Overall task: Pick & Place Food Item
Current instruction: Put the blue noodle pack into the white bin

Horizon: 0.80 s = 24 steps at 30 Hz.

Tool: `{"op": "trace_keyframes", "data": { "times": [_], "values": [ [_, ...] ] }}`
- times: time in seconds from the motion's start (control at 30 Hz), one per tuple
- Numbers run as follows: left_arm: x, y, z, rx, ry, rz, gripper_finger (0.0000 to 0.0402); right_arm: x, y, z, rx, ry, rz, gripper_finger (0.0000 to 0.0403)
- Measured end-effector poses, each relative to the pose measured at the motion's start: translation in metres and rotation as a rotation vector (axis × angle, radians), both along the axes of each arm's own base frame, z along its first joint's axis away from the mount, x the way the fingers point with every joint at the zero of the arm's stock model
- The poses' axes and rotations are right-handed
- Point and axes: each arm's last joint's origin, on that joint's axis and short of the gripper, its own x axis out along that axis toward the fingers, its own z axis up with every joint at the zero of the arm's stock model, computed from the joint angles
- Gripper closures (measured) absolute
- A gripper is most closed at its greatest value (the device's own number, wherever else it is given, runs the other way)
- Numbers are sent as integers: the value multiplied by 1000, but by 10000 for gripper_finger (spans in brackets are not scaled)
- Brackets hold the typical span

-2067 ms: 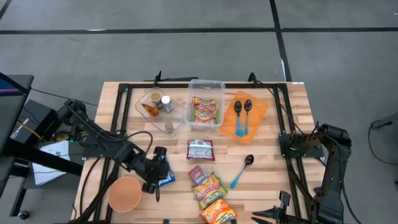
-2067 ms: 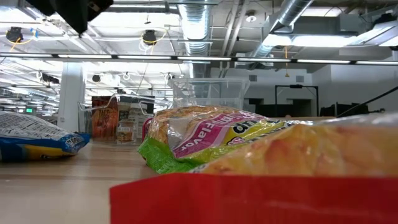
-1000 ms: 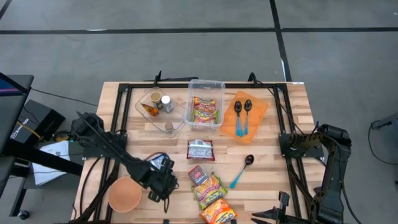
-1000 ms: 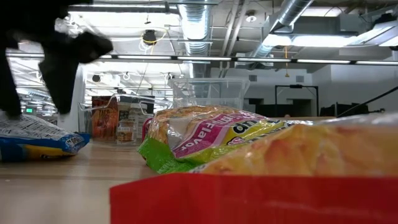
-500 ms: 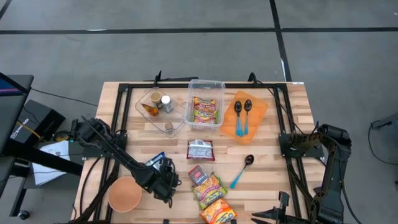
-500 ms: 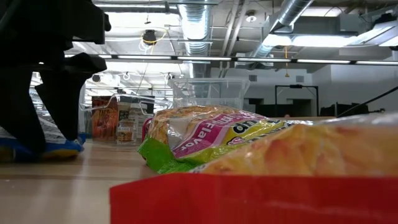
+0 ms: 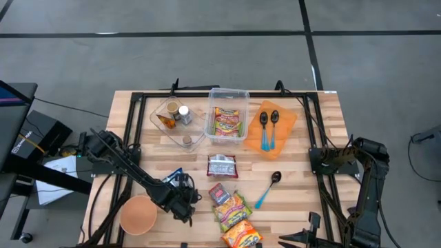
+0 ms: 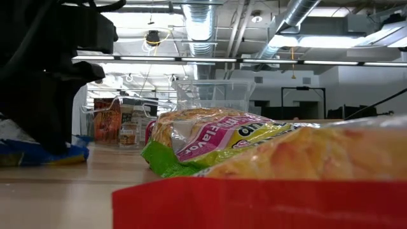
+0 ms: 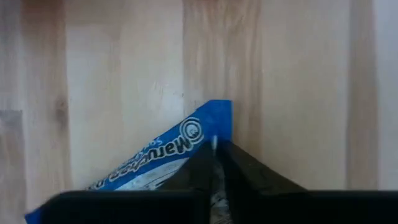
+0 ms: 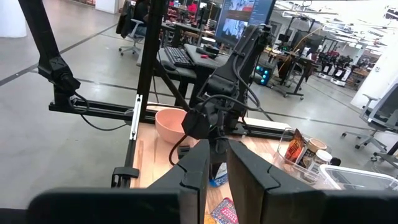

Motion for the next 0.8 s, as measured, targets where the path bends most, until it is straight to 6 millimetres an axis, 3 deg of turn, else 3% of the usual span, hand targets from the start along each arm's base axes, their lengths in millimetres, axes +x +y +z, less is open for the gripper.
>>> {"op": "trace_keyframes", "data": {
  "times": [0.2, 0.37, 0.57, 0.67, 0.8],
  "values": [
    [13, -12, 9, -142, -125, -98, 399, 0, 0, 0, 0, 0, 0, 351],
    [24, -22, 40, -294, -340, -178, 401, 0, 0, 0, 0, 0, 0, 351],
    [17, -23, 71, -388, -474, -199, 401, -1, 0, 0, 1, 0, 3, 351],
    [9, -20, 70, -498, -578, -186, 401, -2, 1, 0, 1, 1, 7, 351],
    [-8, -8, 53, -676, -712, -121, 401, -2, 1, 0, 1, 1, 8, 351]
  ]
}}
